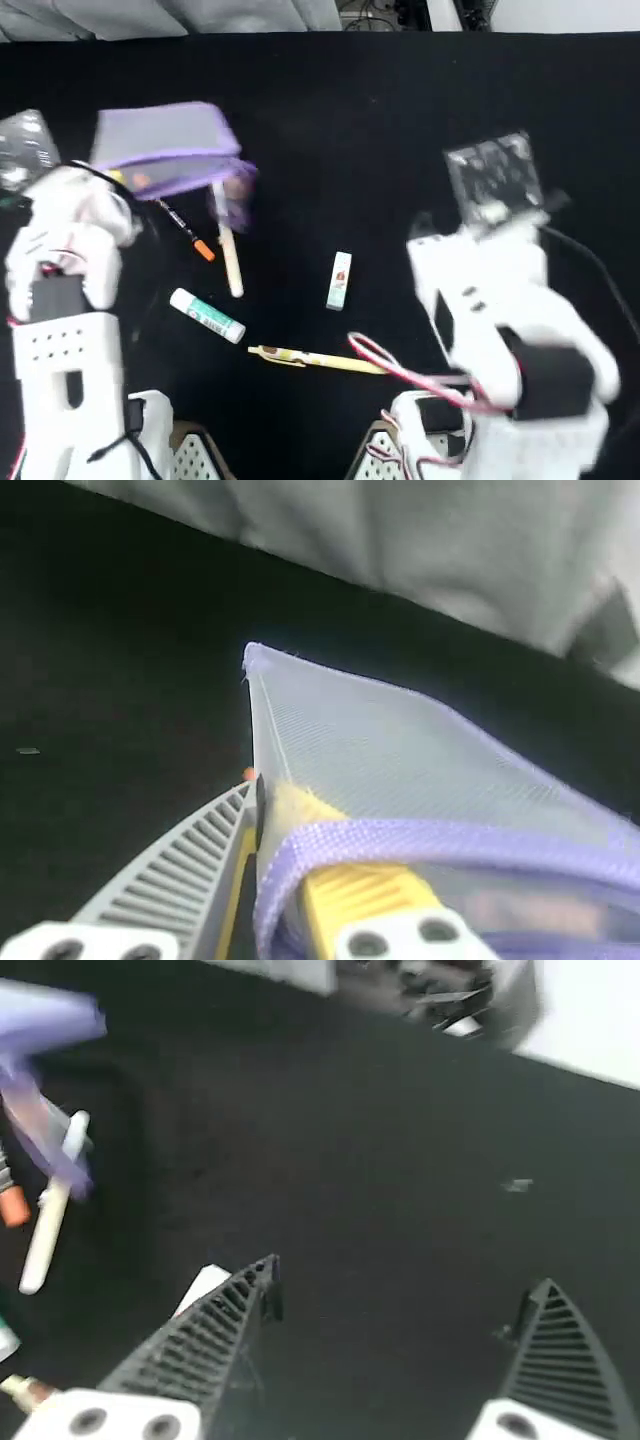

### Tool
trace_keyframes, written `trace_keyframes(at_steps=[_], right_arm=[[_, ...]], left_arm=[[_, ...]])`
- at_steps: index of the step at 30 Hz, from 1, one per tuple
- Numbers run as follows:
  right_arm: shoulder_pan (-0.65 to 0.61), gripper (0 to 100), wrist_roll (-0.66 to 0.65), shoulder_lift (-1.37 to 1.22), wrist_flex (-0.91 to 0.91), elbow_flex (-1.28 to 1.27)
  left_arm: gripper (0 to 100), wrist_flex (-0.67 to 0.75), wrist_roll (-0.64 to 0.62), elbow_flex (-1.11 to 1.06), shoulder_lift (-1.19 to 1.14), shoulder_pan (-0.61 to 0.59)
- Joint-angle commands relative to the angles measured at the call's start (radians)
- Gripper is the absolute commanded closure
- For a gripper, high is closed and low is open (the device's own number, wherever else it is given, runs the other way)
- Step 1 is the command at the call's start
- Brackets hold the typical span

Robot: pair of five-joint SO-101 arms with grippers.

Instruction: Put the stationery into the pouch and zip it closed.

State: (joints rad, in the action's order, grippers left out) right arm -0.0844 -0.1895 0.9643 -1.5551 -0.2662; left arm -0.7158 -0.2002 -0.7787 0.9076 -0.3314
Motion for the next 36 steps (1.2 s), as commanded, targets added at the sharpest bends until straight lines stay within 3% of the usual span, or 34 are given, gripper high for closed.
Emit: trace_keyframes(at_steps=[1,11,18,22,28,36], right_arm=[[-0.13,64.1,0.015,-0.119,0.052,0.019],[-0.331,64.2,0.103,-0.407,0.269,0.021],[-0.476,64.2,0.109,-0.696,0.459,0.022],[-0.545,66.3,0.178,-0.842,0.563,0.024],[-0.563,80.8,0.235,-1.081,0.62,0.128],[-0.603,72.3,0.235,-1.325,0.62,0.337]], left_arm=[[97,-0.005,-0.005,0.134,-0.058,-0.084],[97,-0.014,-0.006,0.28,-0.183,-0.363],[97,-0.008,-0.014,0.266,-0.187,-0.555],[97,-0.008,-0.014,0.265,-0.187,-0.585],[97,0.054,-0.012,0.209,-0.19,-0.584],[97,0.057,-0.012,0.197,-0.19,-0.584]])
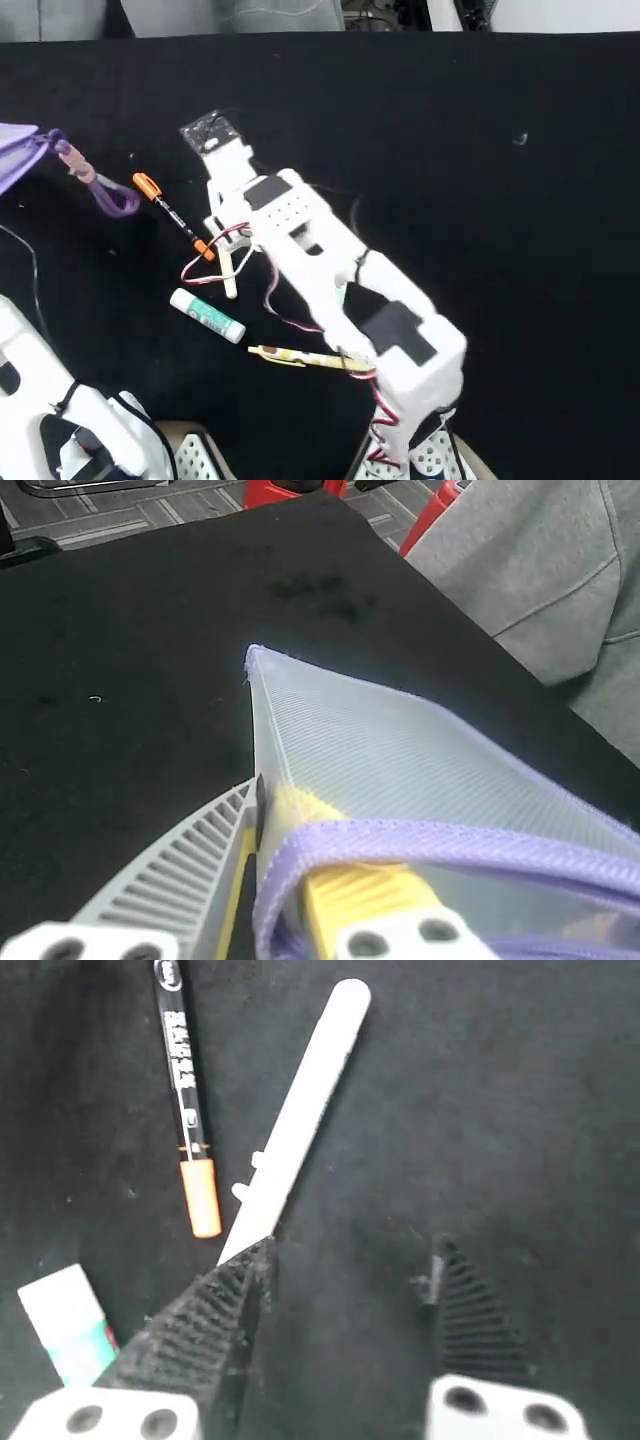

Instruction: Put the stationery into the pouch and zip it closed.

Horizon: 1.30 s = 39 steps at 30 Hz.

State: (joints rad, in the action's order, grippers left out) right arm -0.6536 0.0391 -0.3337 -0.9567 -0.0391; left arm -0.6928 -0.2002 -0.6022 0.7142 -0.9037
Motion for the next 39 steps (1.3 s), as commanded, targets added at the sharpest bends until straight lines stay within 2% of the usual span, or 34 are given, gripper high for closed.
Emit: trace_keyframes(at_steps=[1,4,9,23,29,35,39], right_arm=[[-0.044,72.1,0.006,-0.048,0.021,0.139],[-0.063,72.3,0.015,-0.102,0.021,0.211],[-0.041,72.3,0.192,-0.223,0.02,0.268],[-0.015,72.7,0.196,-0.487,-0.167,0.598],[-0.015,88.4,0.195,-0.668,-0.362,0.912],[-0.015,98.6,0.193,-0.866,-0.554,1.277],[-0.005,98.8,0.19,-0.978,-0.658,1.504]], left_arm=[[97,0.034,-0.012,0.021,0.003,-0.01],[97,0.034,-0.012,0.019,0.003,-0.007],[97,0.034,-0.012,0.019,0.003,-0.013],[97,0.032,-0.012,0.018,0.003,-0.005],[97,0.028,-0.012,0.018,0.005,-0.005],[97,0.028,-0.012,0.019,0.006,0.001],[97,0.026,-0.009,0.025,0.015,0.065]])
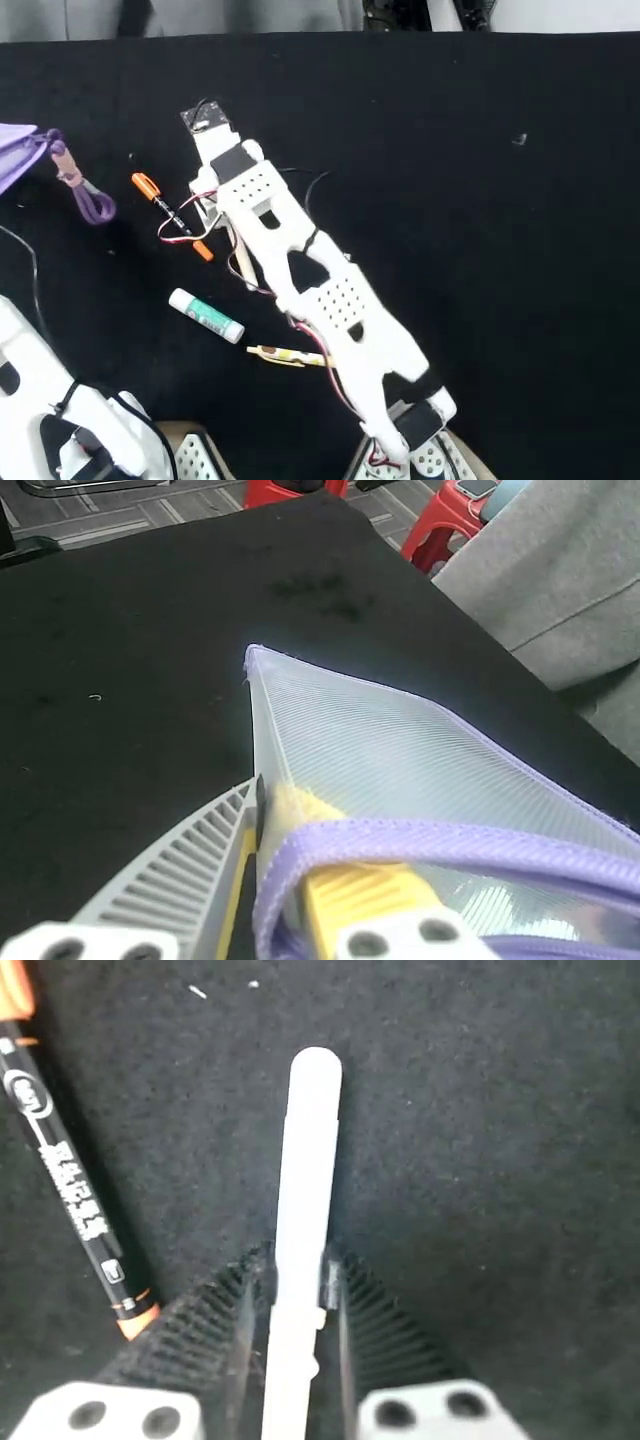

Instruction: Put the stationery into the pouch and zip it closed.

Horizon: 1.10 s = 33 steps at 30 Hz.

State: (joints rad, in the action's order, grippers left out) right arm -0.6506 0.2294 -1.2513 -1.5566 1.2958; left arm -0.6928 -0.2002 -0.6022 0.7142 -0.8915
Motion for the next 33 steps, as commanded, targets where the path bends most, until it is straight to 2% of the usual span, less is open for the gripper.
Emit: trace_keyframes(at_steps=[1,4,7,19,25,33], right_arm=[[0.0,98.8,-0.002,-0.082,-0.081,0.226],[0.038,98.8,-0.002,-0.124,-0.15,0.389],[0.081,98.8,-0.002,-0.07,-0.169,0.366],[0.258,98.8,0.0,0.251,-0.213,0.352],[0.358,98.8,0.0,0.526,-0.213,0.127],[0.423,98.8,-0.002,1.027,-0.201,-0.239]], left_arm=[[97,0.026,-0.009,0.03,0.015,0.076],[97,0.025,-0.011,0.062,0.015,0.125],[97,-0.002,-0.012,0.105,0.015,0.185],[97,-0.35,-0.014,0.487,0.006,0.535],[97,-0.436,-0.077,0.515,0.006,0.667],[97,-0.44,-0.075,0.455,0.015,0.8]])
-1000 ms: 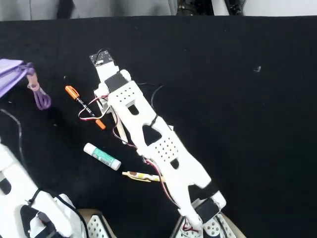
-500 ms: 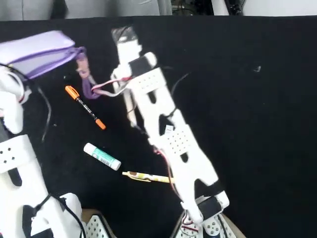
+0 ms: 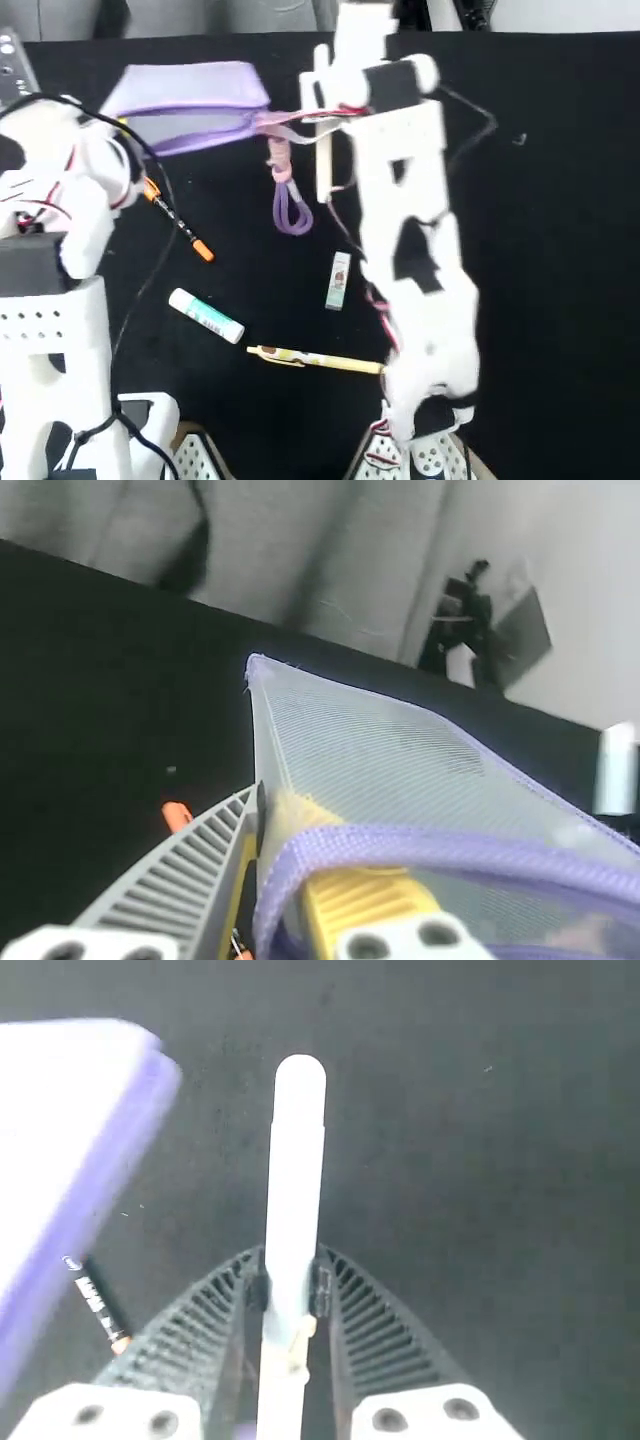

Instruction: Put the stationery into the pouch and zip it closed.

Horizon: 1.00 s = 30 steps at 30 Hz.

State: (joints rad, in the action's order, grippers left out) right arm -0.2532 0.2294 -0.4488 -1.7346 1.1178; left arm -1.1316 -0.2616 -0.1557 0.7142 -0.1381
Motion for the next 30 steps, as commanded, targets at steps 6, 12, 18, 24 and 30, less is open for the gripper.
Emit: trace_keyframes(at_steps=[6,12,18,24,30], right_arm=[[0.021,98.8,-0.002,0.435,0.071,-0.12],[0.009,98.8,0.003,0.501,0.129,-0.162],[-0.098,98.8,-0.002,0.562,0.117,-0.168],[-0.178,98.8,-0.002,0.642,0.115,-0.168],[-0.176,98.8,-0.003,0.728,0.081,-0.168]], left_arm=[[97,-0.002,-0.014,-0.051,0.006,0.061],[97,-0.002,-0.014,-0.127,0.005,0.061],[97,0.006,-0.014,-0.186,0.003,0.062],[97,0.048,-0.008,-0.257,0.003,0.136],[97,0.092,-0.008,-0.303,0.003,0.159]])
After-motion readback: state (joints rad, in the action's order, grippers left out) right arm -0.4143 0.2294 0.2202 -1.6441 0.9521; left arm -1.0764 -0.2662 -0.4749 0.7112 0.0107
